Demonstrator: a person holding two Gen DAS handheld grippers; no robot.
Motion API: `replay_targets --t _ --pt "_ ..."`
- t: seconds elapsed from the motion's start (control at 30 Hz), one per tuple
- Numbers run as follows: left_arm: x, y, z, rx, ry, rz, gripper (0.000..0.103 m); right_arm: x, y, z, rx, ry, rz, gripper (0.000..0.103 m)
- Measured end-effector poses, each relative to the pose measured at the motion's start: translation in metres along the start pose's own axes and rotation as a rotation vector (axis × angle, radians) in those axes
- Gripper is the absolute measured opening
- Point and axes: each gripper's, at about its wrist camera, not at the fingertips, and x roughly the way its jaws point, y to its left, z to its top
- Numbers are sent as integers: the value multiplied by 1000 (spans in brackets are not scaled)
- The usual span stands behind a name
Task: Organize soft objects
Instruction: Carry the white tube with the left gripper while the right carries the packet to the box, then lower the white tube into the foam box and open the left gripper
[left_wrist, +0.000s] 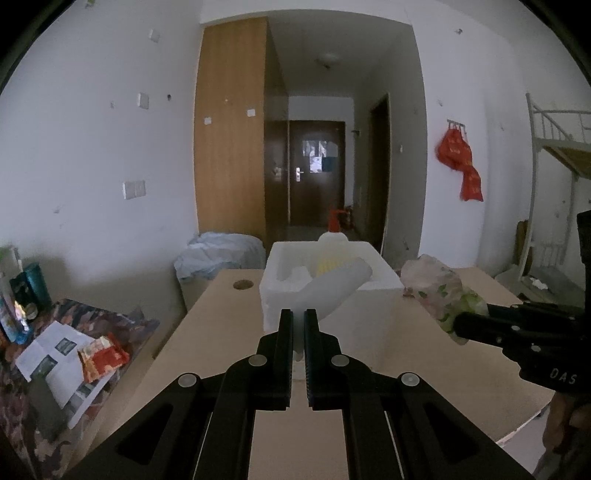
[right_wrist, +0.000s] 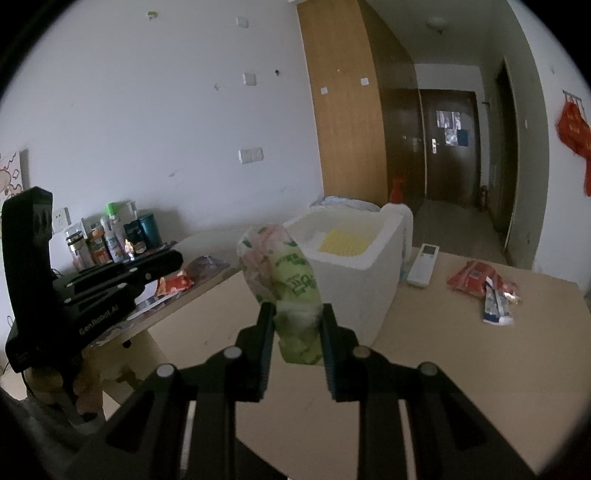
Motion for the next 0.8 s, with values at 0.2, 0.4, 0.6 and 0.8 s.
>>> replay_targets --t 0.2,0.4,0.6,0.8 --pt "10 1 12 -10 -2 9 6 5 -8 13 -2 -5 -4 28" --pt "24 6 24 -33 5 39 6 5 -17 28 3 -43 -91 28" --pt "33 5 35 -34 0 51 6 14 -24 35 2 -34 -120 28" --pt "39 4 43 -29 -8 42 6 19 -26 41 -8 -29 -114 28"
